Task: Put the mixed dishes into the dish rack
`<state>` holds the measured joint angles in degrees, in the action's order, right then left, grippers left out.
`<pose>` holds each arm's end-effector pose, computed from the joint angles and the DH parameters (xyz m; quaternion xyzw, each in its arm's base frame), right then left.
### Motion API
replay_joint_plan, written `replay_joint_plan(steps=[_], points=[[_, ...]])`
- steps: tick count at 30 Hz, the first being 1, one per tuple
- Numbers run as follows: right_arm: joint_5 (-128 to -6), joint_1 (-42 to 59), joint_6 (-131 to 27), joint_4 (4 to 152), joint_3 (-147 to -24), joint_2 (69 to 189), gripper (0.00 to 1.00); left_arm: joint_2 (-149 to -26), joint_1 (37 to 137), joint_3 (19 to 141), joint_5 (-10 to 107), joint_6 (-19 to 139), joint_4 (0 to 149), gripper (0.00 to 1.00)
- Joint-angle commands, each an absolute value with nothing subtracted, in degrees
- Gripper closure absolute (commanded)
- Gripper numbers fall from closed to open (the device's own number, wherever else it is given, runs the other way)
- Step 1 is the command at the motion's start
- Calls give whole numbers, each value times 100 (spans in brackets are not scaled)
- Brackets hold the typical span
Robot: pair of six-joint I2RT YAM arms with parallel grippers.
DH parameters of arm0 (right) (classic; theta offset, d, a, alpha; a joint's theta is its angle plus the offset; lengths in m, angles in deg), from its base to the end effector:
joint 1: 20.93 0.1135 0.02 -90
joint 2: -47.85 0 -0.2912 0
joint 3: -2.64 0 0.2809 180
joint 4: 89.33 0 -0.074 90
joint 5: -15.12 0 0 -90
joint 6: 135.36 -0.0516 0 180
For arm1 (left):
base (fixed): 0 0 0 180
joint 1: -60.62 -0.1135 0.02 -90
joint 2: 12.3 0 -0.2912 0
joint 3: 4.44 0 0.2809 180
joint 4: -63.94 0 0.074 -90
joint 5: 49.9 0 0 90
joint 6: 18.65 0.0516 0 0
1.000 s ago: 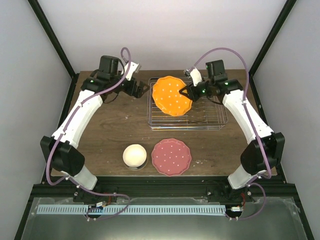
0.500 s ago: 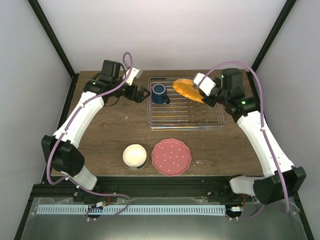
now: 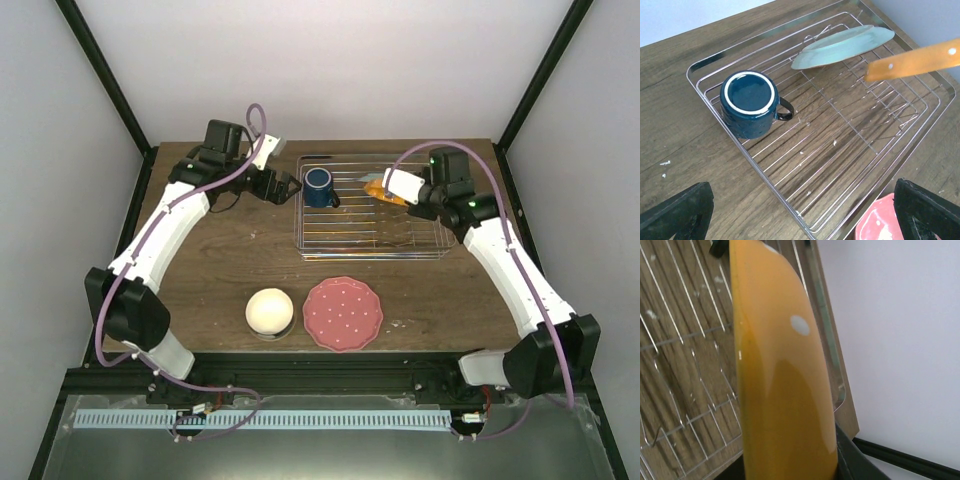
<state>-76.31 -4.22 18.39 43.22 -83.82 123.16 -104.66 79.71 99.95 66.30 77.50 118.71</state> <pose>0.3097 0.0916 0.3752 -0.5719 0.6847 -0.1904 0.4097 0.3659 -0.1507 0.3814 0.2836 0.8509 -0.2503 0.3645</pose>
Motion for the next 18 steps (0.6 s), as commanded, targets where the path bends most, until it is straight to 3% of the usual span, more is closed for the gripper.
replay_joint_plan(steps=[1,18], points=[[-8029,-379,2427,5288,-8306,12049,99,-10570,7934,9936,6710,7705,11726,0],[-8334,-318,3136,6289,-7783,12262,99,-10749,7916,9986,6662,7675,11680,0]])
